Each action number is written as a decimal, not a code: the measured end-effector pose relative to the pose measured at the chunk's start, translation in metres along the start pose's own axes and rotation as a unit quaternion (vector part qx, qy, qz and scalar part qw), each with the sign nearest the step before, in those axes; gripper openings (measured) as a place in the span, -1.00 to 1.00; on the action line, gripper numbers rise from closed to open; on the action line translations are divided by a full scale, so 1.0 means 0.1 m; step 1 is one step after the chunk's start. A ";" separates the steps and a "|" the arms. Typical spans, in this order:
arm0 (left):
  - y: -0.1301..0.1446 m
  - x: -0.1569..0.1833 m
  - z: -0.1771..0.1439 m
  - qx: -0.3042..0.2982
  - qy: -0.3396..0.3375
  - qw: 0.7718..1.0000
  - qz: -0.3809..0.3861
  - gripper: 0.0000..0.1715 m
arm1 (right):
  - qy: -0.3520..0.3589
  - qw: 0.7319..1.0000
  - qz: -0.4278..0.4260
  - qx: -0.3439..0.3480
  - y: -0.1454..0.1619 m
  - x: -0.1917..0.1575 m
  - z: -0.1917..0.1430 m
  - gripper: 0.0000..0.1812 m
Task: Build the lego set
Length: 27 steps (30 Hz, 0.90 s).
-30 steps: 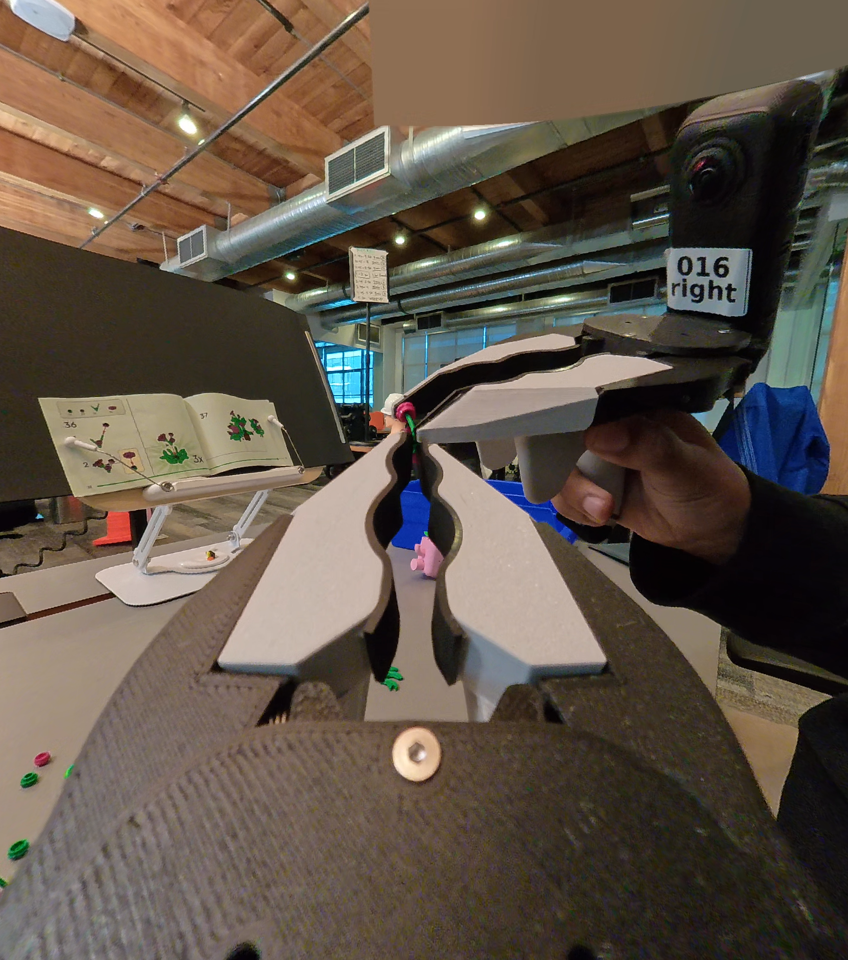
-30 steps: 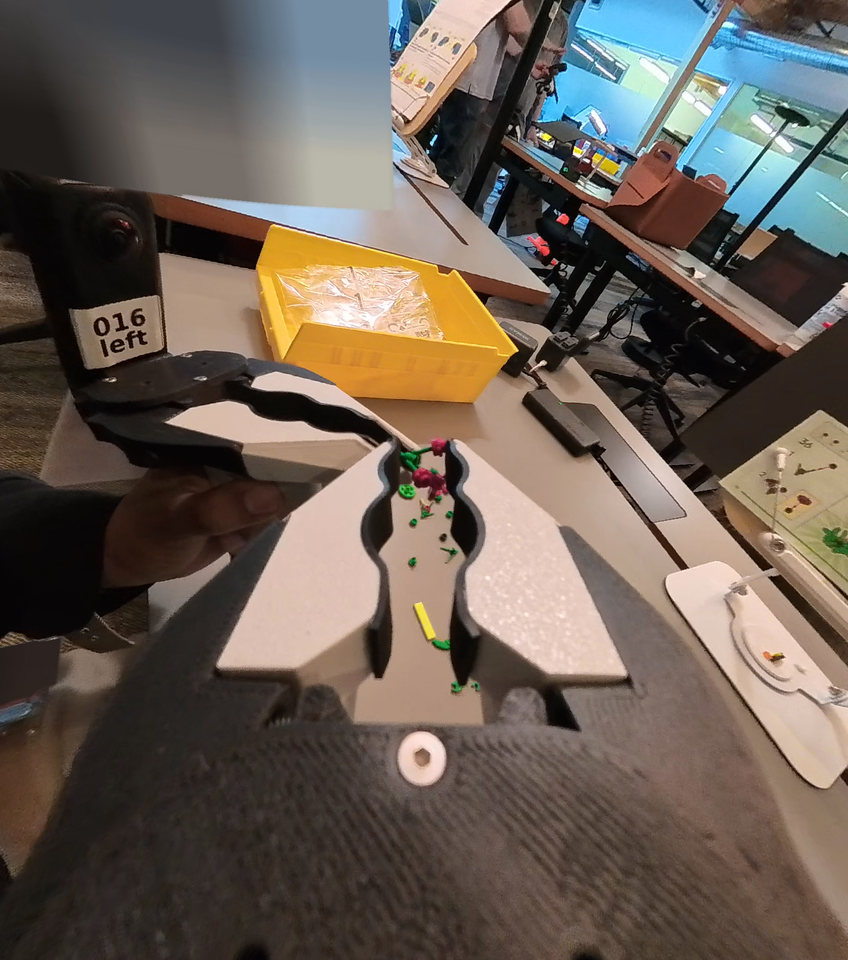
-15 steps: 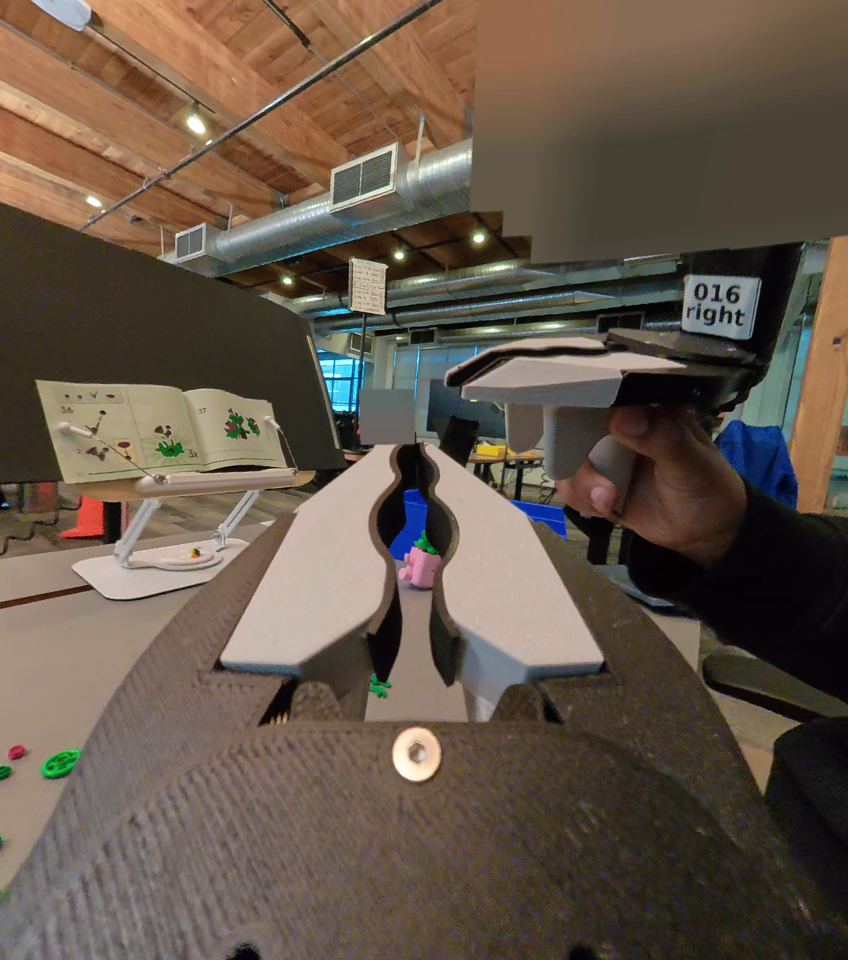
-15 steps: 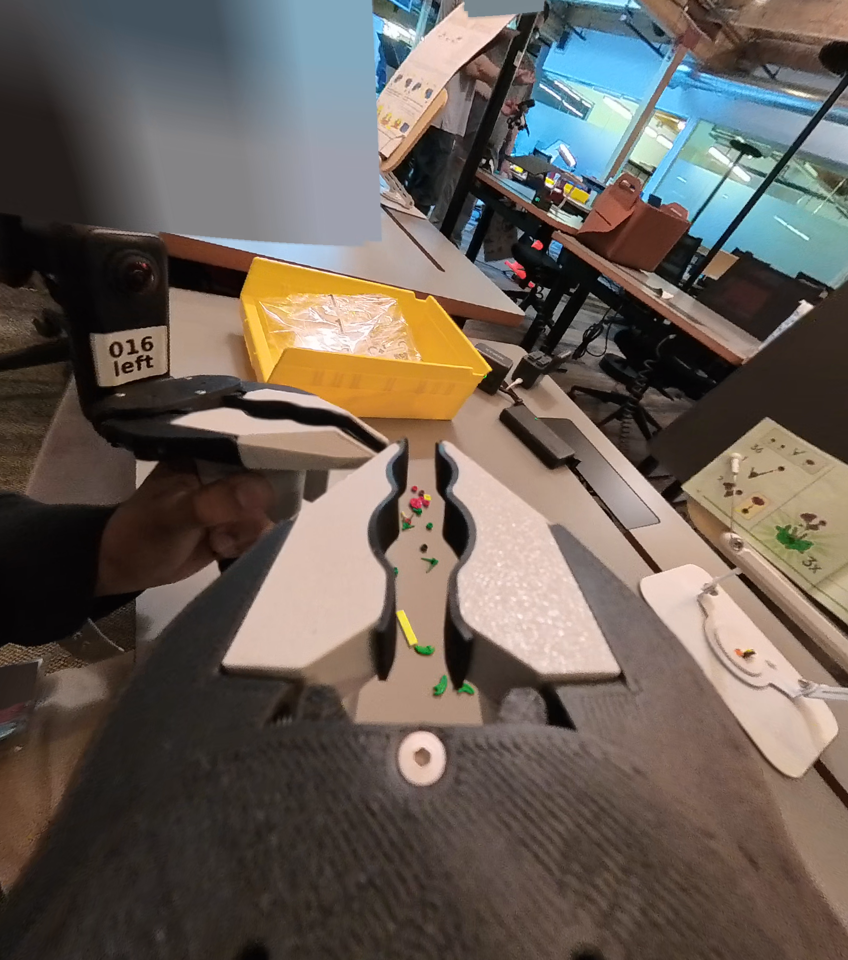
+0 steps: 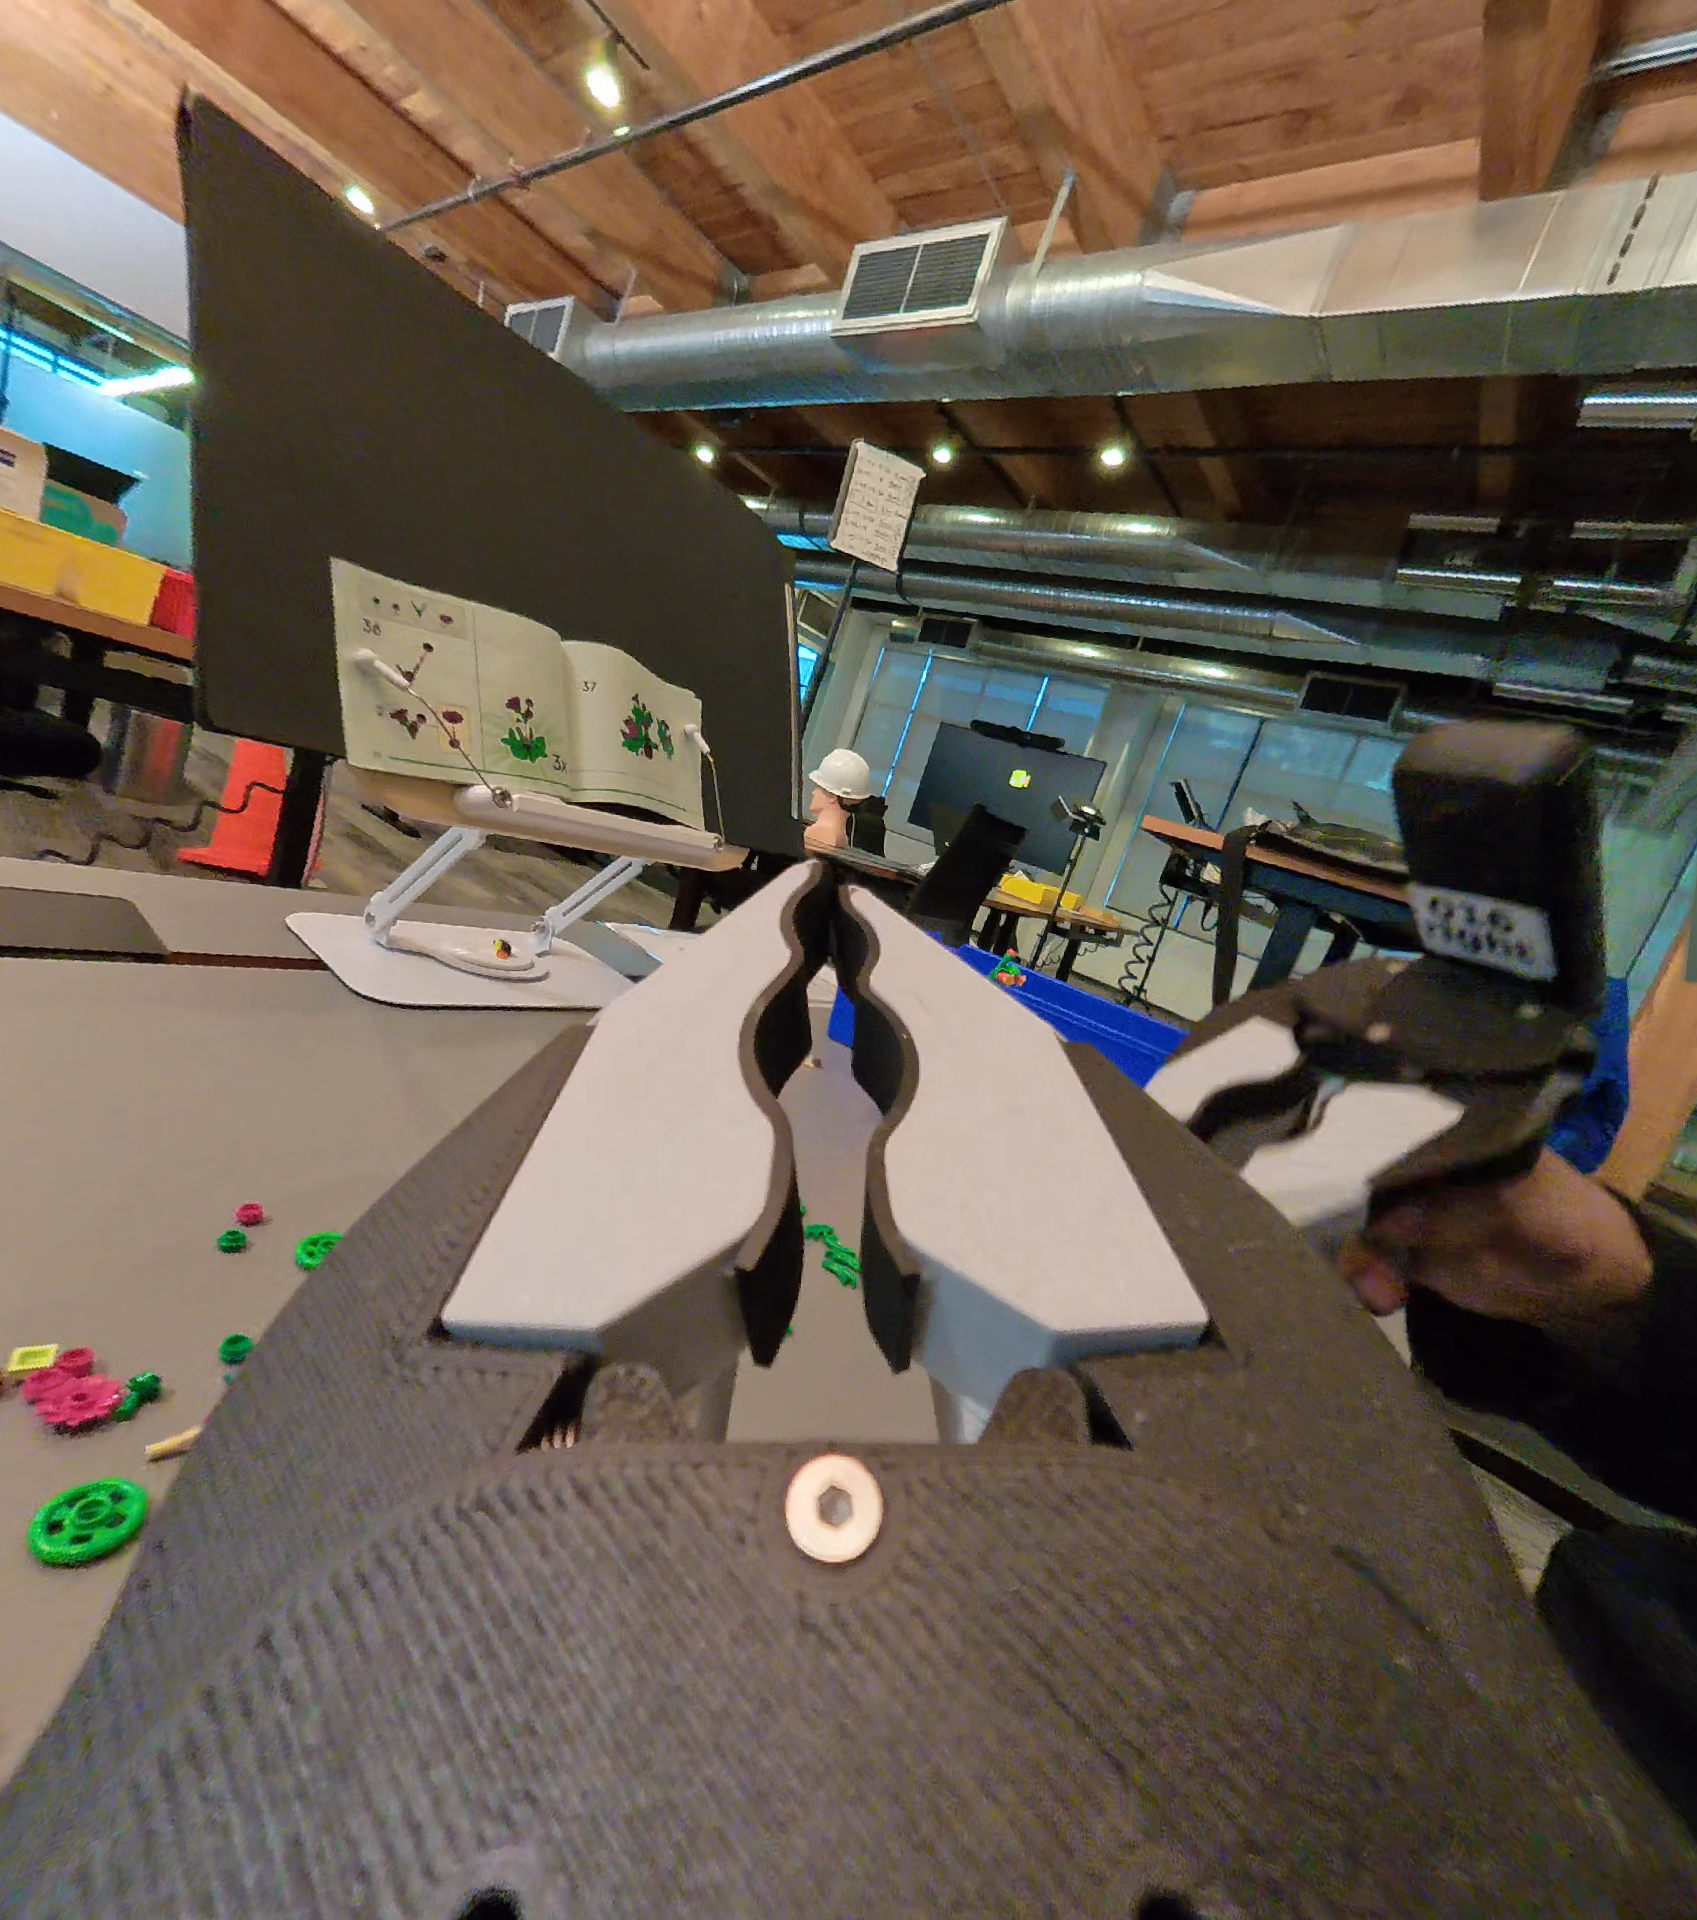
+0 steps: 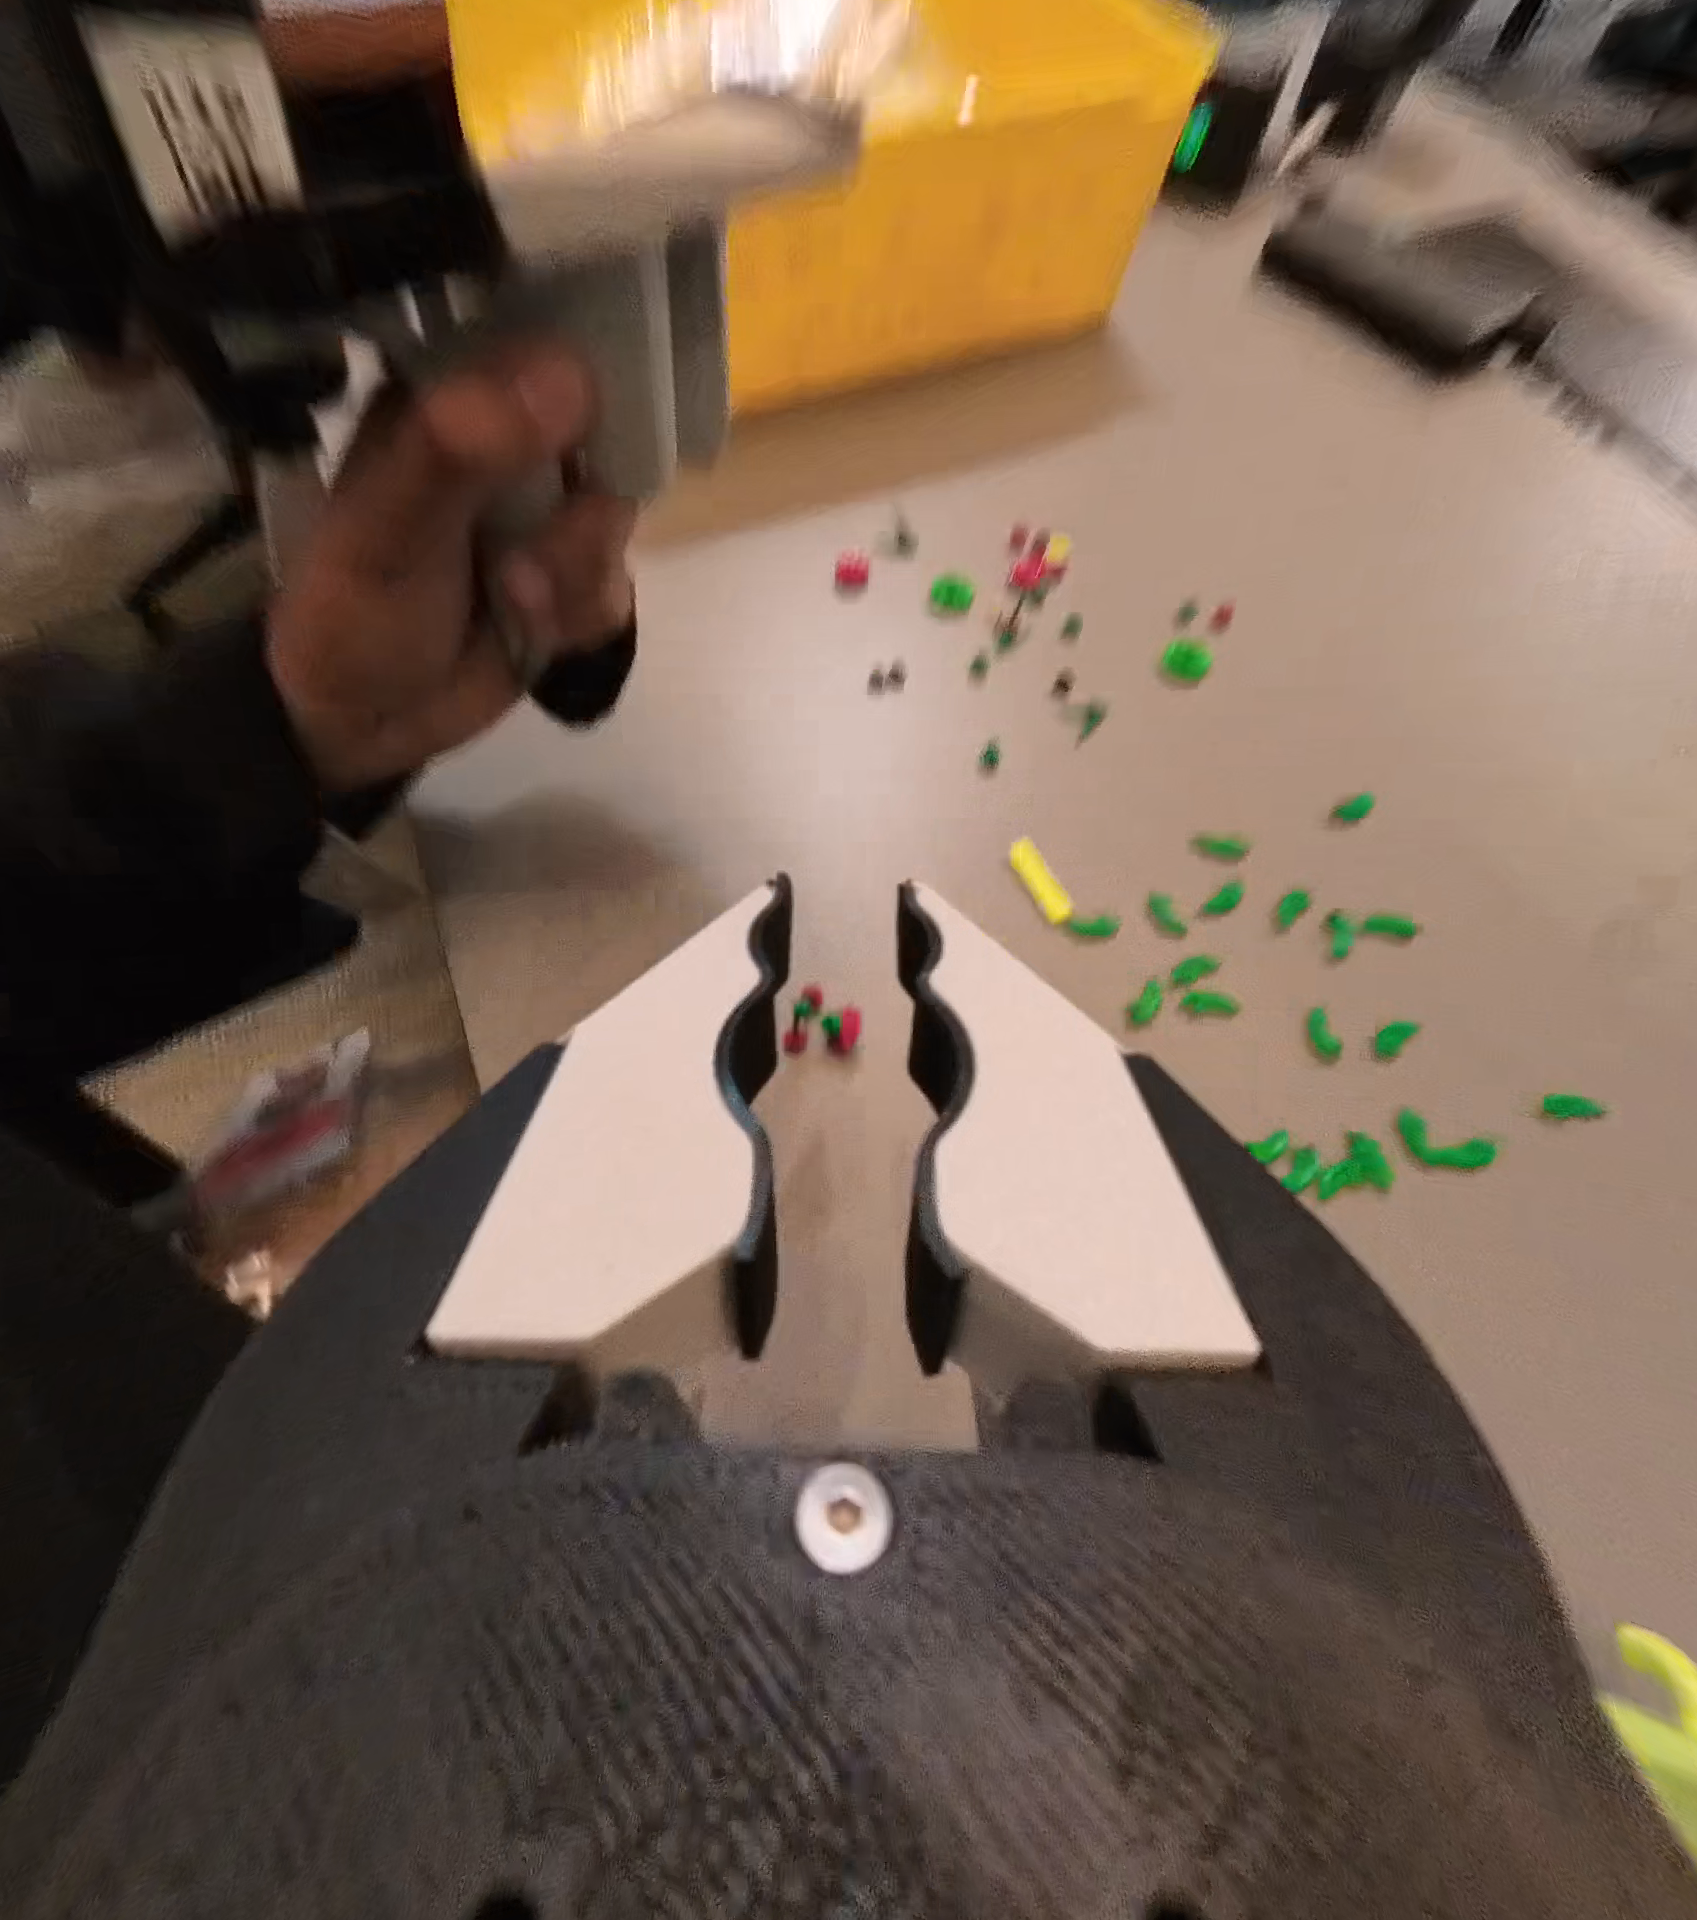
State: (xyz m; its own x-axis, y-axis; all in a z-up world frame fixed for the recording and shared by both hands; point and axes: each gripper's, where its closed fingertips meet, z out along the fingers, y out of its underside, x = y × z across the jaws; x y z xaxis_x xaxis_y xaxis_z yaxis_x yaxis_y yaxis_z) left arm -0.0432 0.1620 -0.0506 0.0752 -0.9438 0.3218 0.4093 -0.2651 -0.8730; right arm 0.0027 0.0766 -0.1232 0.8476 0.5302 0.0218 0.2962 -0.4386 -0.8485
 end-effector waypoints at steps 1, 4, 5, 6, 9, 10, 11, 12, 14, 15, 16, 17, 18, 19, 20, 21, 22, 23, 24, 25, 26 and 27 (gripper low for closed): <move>0.03 0.01 0.02 -0.005 0.001 1.000 -0.002 -1.00 | -0.003 0.999 -0.008 -0.037 0.18 -0.03 0.11 -0.79; 0.07 0.03 0.04 -0.016 0.006 1.000 -0.005 -1.00 | -0.011 0.992 -0.049 -0.114 0.55 -0.14 0.36 -0.78; 0.08 0.03 0.05 -0.019 0.006 1.000 -0.005 -1.00 | -0.012 0.991 -0.061 -0.122 0.60 -0.18 0.42 -0.77; 0.10 0.03 0.05 -0.021 0.006 1.000 -0.004 -1.00 | -0.012 0.990 -0.069 -0.126 0.63 -0.20 0.47 -0.77; 0.12 0.02 0.05 -0.025 0.008 1.000 -0.008 -1.00 | -0.013 0.987 -0.078 -0.141 0.70 -0.22 0.58 -0.78; 0.13 0.02 0.05 -0.026 0.010 1.000 -0.010 -1.00 | -0.012 0.986 -0.078 -0.145 0.73 -0.21 0.61 -0.79; 0.13 0.02 0.06 -0.027 0.011 1.000 -0.011 -1.00 | -0.010 0.986 -0.078 -0.147 0.74 -0.19 0.64 -0.81; 0.14 0.02 0.06 -0.027 0.012 0.999 -0.012 -1.00 | -0.006 0.986 -0.078 -0.150 0.76 -0.17 0.66 -0.84; 0.15 0.03 0.06 -0.029 0.016 0.999 -0.012 -1.00 | -0.002 0.984 -0.077 -0.158 0.80 -0.14 0.68 -0.95; 0.15 0.04 0.06 -0.030 0.018 0.999 -0.011 -1.00 | 0.003 0.984 -0.077 -0.160 0.80 -0.11 0.68 -0.96; 0.15 0.05 0.06 -0.030 0.022 0.999 -0.010 -1.00 | 0.006 0.985 -0.073 -0.156 0.78 -0.09 0.66 -0.97; 0.16 0.06 0.07 -0.031 0.025 0.999 -0.009 -1.00 | 0.009 0.987 -0.064 -0.146 0.74 -0.07 0.62 -0.97; 0.17 0.07 0.07 -0.032 0.029 0.999 -0.008 -1.00 | 0.013 0.991 -0.048 -0.126 0.67 -0.04 0.57 -0.97; 0.18 0.10 0.08 -0.032 0.036 0.999 -0.009 -1.00 | 0.015 0.995 -0.026 -0.094 0.56 0.01 0.49 -0.97; 0.19 0.12 0.09 -0.032 0.044 0.998 -0.011 -0.96 | 0.013 0.999 0.005 -0.053 0.42 0.05 0.39 -0.97; 0.20 0.16 0.11 -0.032 0.055 0.998 -0.014 -0.89 | 0.000 0.999 0.045 -0.003 0.26 0.09 0.27 -0.97; 0.21 0.21 0.12 -0.031 0.069 0.997 -0.017 -0.84 | -0.025 0.994 0.094 0.055 0.09 0.12 0.11 -0.97; 0.22 0.26 0.14 -0.033 0.083 0.996 -0.023 -0.80 | -0.065 0.980 0.146 0.121 -0.09 0.14 -0.08 -0.97; 0.24 0.32 0.16 -0.035 0.100 0.994 -0.030 -0.77 | -0.116 0.955 0.200 0.187 -0.27 0.15 -0.29 -0.97; 0.27 0.41 0.18 -0.038 0.124 0.991 -0.038 -0.73 | -0.172 0.920 0.254 0.244 -0.41 0.16 -0.51 -0.98; 0.30 0.52 0.21 -0.042 0.151 0.986 -0.051 -0.68 | -0.227 0.880 0.303 0.286 -0.51 0.17 -0.70 -0.97; 0.33 0.65 0.24 -0.048 0.184 0.980 -0.067 -0.64 | -0.275 0.842 0.340 0.316 -0.57 0.17 -0.85 -0.98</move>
